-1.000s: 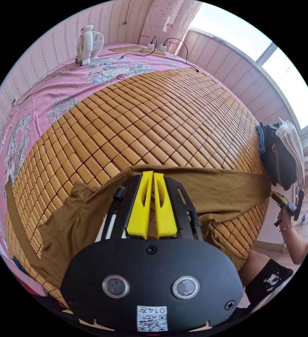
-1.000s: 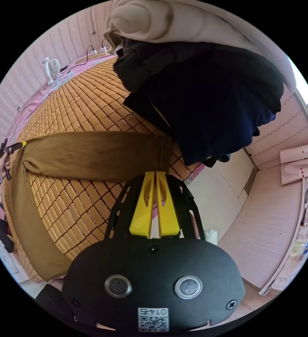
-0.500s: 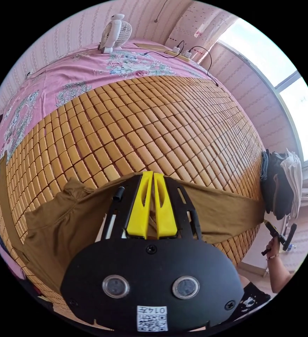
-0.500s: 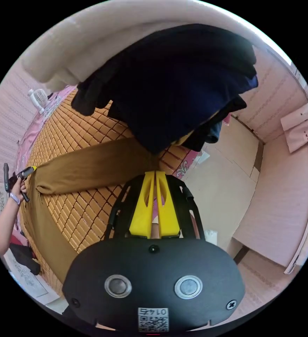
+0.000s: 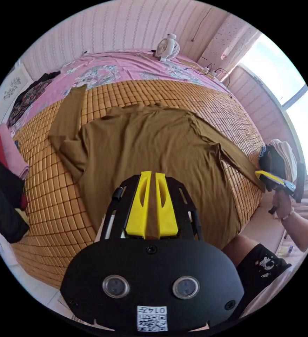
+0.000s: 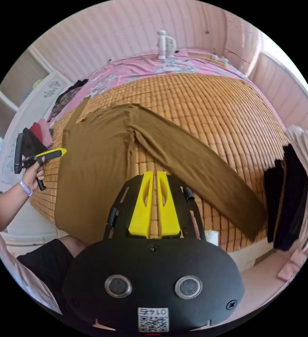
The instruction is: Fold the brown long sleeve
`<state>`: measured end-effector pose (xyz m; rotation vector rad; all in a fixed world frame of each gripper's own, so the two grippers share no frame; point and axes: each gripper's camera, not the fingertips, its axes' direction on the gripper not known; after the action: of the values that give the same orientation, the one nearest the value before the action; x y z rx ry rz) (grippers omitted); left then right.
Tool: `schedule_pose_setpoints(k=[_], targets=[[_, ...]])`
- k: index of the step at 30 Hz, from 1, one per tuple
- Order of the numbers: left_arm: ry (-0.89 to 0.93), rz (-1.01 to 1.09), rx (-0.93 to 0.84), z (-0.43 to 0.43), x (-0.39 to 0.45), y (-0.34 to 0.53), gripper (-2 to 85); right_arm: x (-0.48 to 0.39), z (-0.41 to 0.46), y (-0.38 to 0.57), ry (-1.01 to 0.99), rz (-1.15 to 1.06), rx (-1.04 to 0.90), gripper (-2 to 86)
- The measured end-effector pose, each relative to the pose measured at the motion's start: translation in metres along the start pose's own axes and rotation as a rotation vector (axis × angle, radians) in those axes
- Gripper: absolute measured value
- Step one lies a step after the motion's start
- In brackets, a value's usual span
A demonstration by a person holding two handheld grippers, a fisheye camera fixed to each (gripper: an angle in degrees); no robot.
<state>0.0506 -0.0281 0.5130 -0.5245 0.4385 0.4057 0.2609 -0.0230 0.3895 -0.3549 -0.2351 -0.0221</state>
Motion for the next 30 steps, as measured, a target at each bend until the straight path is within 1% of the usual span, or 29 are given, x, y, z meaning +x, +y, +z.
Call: schedule_pose_setpoints(k=[1, 3, 4, 6, 7, 9, 10, 11, 13, 15, 18, 19, 20, 22, 23, 25, 27, 28, 30], targets=[[-0.025, -0.04, -0.006, -0.005, -0.018, 0.024, 1.1, -0.013, 0.01, -0.019, -0.038, -0.045, 0.005, 1.5], [-0.047, -0.093, -0.011, -0.009, -0.039, 0.056, 2.1, -0.071, 0.051, -0.091, -0.16, -0.223, 0.012, 2.7], [-0.05, -0.122, -0.023, -0.009, -0.05, 0.075, 2.9, -0.088, 0.062, -0.109, -0.18, -0.26, 0.012, 3.1], [-0.038, -0.167, -0.037, -0.006, -0.065, 0.1, 3.8, -0.158, 0.103, -0.174, -0.235, -0.403, 0.013, 5.0], [-0.019, -0.185, -0.04, -0.004, -0.071, 0.114, 4.2, -0.175, 0.114, -0.189, -0.242, -0.429, 0.008, 5.3], [-0.012, -0.195, -0.05, 0.001, -0.077, 0.131, 4.6, -0.242, 0.157, -0.241, -0.283, -0.494, -0.014, 6.0], [-0.002, -0.189, -0.053, 0.004, -0.079, 0.141, 4.7, -0.258, 0.168, -0.251, -0.289, -0.501, -0.025, 6.2], [0.004, -0.189, -0.028, 0.002, -0.081, 0.145, 4.7, -0.29, 0.191, -0.27, -0.293, -0.526, -0.053, 6.7], [0.009, -0.185, -0.017, -0.003, -0.085, 0.156, 4.6, -0.335, 0.225, -0.289, -0.251, -0.561, -0.09, 7.9], [0.013, -0.176, -0.017, -0.006, -0.088, 0.161, 4.5, -0.382, 0.271, -0.307, -0.149, -0.572, -0.152, 9.9], [0.043, -0.187, -0.007, -0.012, -0.098, 0.173, 4.5, -0.408, 0.318, -0.325, 0.015, -0.477, -0.234, 11.0], [0.06, -0.192, 0.002, -0.014, -0.102, 0.178, 4.6, -0.408, 0.32, -0.327, 0.058, -0.433, -0.211, 9.9], [0.069, -0.198, 0.007, -0.015, -0.104, 0.181, 4.5, -0.408, 0.321, -0.328, 0.06, -0.411, -0.176, 7.8], [0.09, -0.22, 0.023, -0.019, -0.111, 0.191, 4.5, -0.407, 0.325, -0.328, 0.021, -0.437, -0.202, 2.7], [0.09, -0.221, 0.026, -0.02, -0.112, 0.194, 4.5, -0.404, 0.325, -0.329, -0.021, -0.454, -0.233, 1.9], [0.089, -0.229, 0.033, -0.025, -0.115, 0.202, 4.4, -0.396, 0.309, -0.329, -0.183, -0.487, -0.246, 1.2], [0.098, -0.241, 0.036, -0.03, -0.118, 0.209, 4.3, -0.387, 0.264, -0.322, -0.482, -0.616, -0.238, 0.9], [0.113, -0.255, 0.052, -0.037, -0.12, 0.216, 4.3, -0.386, 0.249, -0.319, -0.573, -0.675, -0.23, 0.9], [0.142, -0.273, 0.105, -0.055, -0.124, 0.229, 4.0, -0.376, 0.192, -0.312, -0.897, -0.894, -0.2, 1.0]])
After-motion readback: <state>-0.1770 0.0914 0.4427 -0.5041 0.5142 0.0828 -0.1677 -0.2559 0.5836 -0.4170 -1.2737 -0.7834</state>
